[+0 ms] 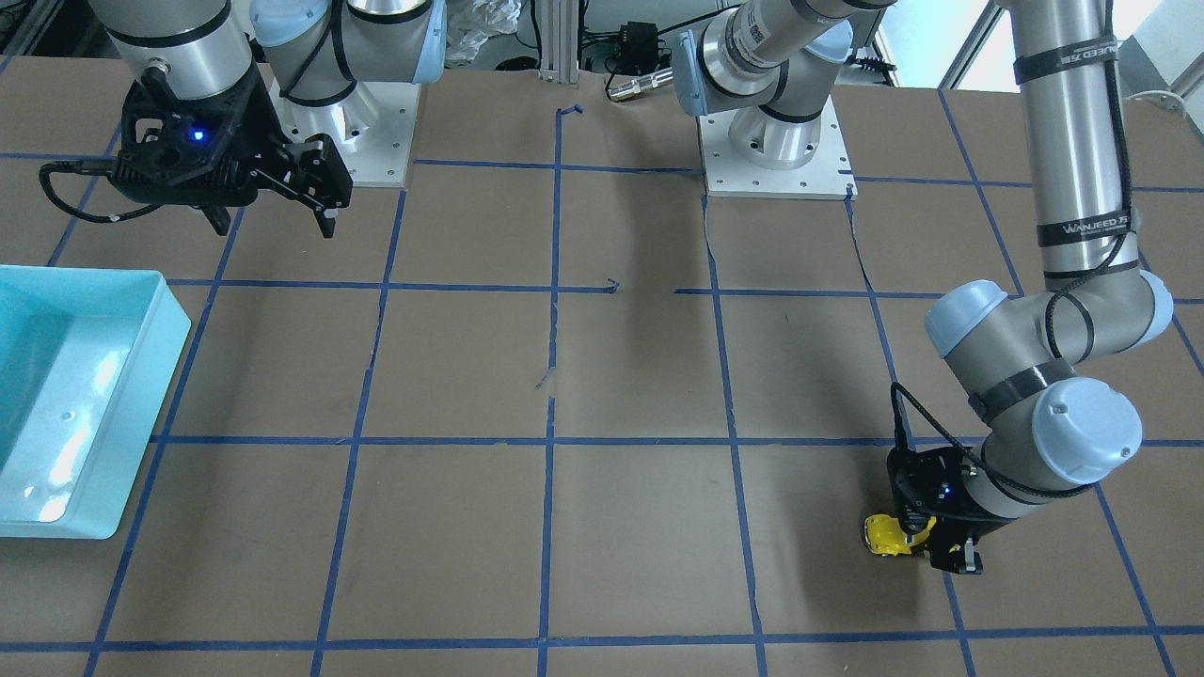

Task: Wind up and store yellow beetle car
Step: 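Press the car down and drag it back toward the robot with the left gripper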

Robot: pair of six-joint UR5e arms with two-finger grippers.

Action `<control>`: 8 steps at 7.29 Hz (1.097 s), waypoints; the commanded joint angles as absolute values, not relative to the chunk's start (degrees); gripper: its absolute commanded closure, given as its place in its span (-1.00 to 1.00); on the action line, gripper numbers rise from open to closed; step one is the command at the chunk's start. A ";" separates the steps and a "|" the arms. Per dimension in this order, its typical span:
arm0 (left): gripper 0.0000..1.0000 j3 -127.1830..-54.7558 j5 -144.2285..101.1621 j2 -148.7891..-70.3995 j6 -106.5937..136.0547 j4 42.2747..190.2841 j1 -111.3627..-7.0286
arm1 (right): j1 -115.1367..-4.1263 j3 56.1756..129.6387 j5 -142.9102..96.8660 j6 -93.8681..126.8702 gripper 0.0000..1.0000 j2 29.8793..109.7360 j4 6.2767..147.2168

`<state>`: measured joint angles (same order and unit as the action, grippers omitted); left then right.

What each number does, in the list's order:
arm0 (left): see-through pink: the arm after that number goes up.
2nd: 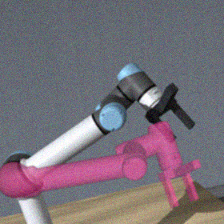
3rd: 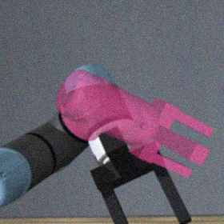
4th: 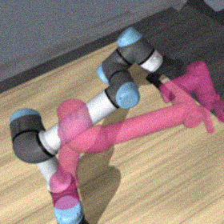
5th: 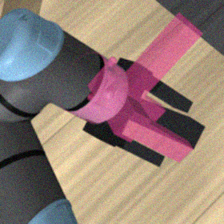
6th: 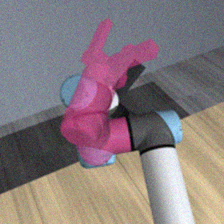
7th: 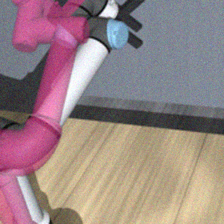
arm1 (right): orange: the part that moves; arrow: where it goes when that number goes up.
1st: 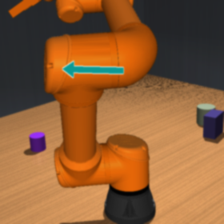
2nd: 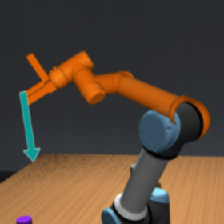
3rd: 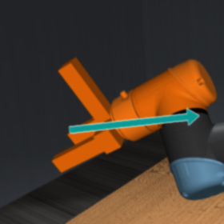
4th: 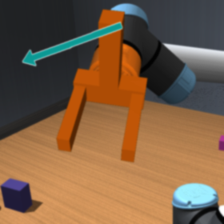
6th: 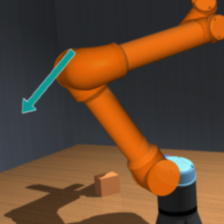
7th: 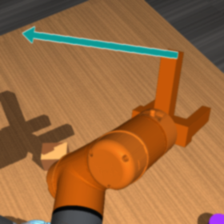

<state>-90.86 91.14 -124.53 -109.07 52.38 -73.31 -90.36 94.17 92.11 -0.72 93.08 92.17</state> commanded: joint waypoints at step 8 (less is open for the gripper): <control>0.98 -90.79 91.14 -124.63 -114.69 52.38 -69.79 | -90.35 94.31 92.20 -0.62 -1.00 92.90 93.08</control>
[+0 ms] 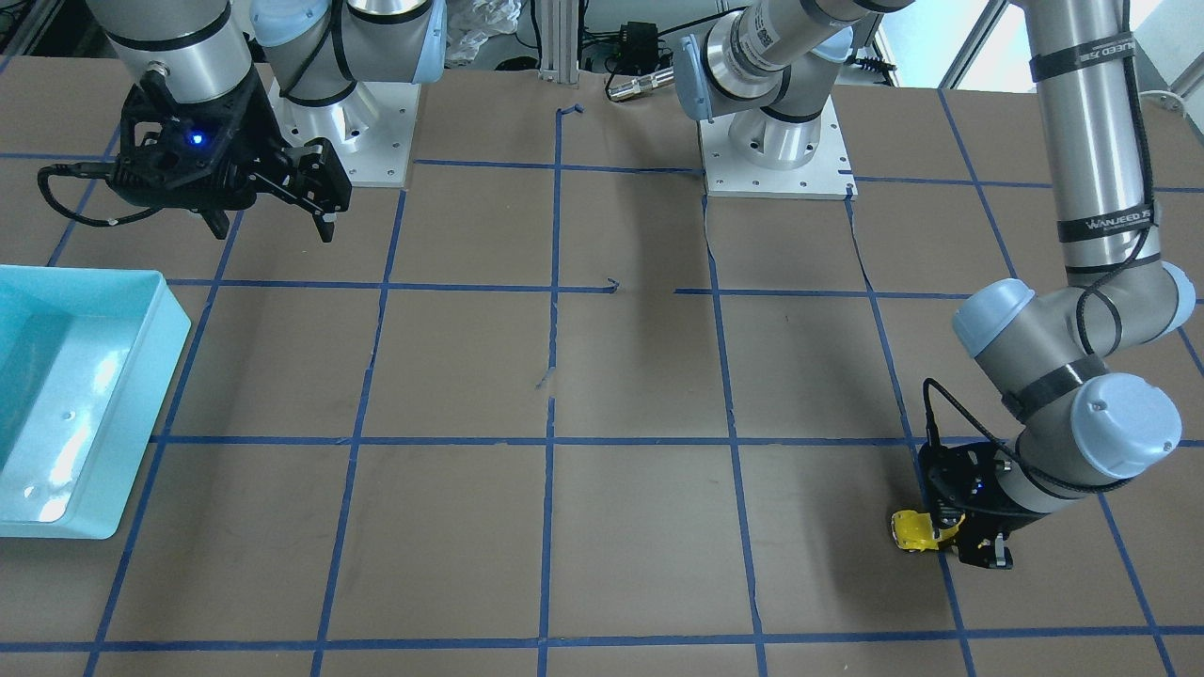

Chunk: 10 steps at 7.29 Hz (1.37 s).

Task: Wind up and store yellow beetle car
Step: 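Press the car down and drag it back toward the robot with the left gripper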

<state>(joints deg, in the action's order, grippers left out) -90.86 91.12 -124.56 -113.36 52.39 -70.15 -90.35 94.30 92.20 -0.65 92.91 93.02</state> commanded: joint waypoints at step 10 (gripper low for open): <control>0.97 -90.79 90.97 -125.07 -119.00 51.15 -65.92 | -90.35 94.31 92.20 -0.62 -1.00 92.81 93.08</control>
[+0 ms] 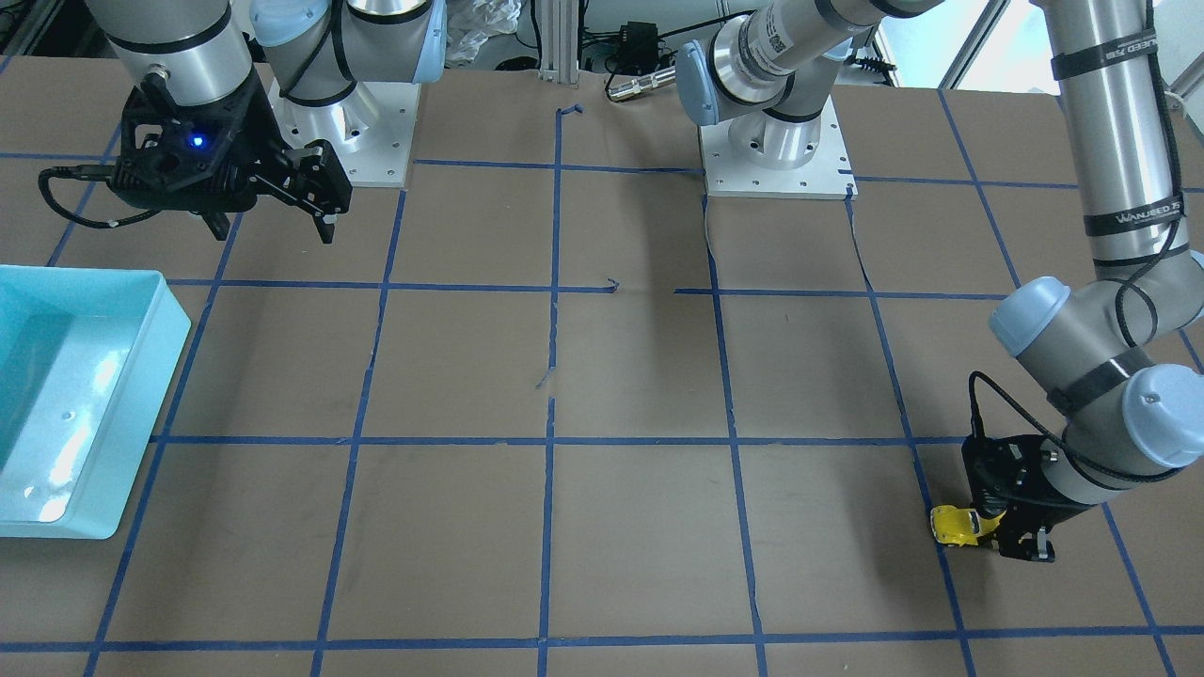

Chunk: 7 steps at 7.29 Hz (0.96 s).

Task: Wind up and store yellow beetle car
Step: 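Press the car down and drag it back toward the robot with the left gripper, then open the left gripper and lift it off the car, letting it roll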

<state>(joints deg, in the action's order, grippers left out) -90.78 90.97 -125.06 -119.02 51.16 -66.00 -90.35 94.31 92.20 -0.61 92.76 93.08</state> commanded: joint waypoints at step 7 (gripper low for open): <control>-1.00 -90.18 91.23 -125.16 -118.92 51.33 -65.92 | -90.35 94.31 92.02 -0.53 -1.00 92.81 93.25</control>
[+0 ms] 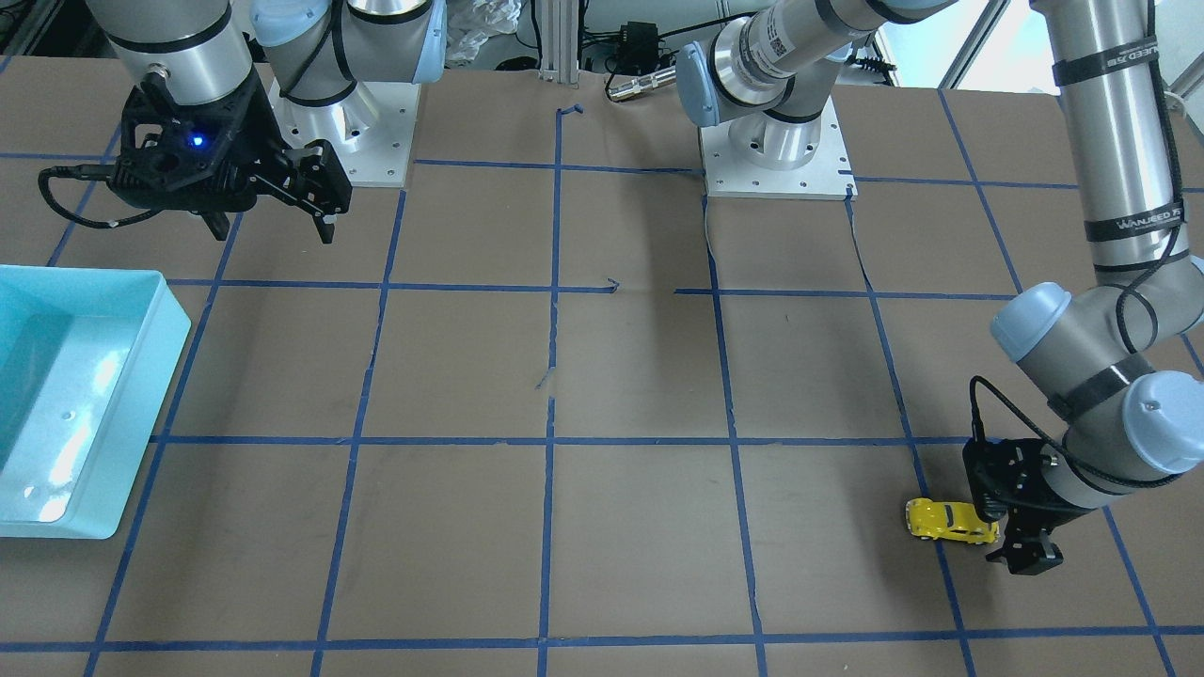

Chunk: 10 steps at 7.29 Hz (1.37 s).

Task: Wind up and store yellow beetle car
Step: 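Open the left gripper and lift it off the car, letting it roll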

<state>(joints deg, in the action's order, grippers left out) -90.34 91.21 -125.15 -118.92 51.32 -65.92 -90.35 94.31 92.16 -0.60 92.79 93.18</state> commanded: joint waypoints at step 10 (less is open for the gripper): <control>-1.00 -90.79 91.41 -122.27 -109.92 53.33 -67.31 | -90.35 94.31 92.11 -0.53 -1.00 92.81 93.16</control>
<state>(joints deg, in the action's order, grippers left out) -90.71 91.33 -123.71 -115.04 52.03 -66.32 -90.35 94.31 92.08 -0.56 92.81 93.16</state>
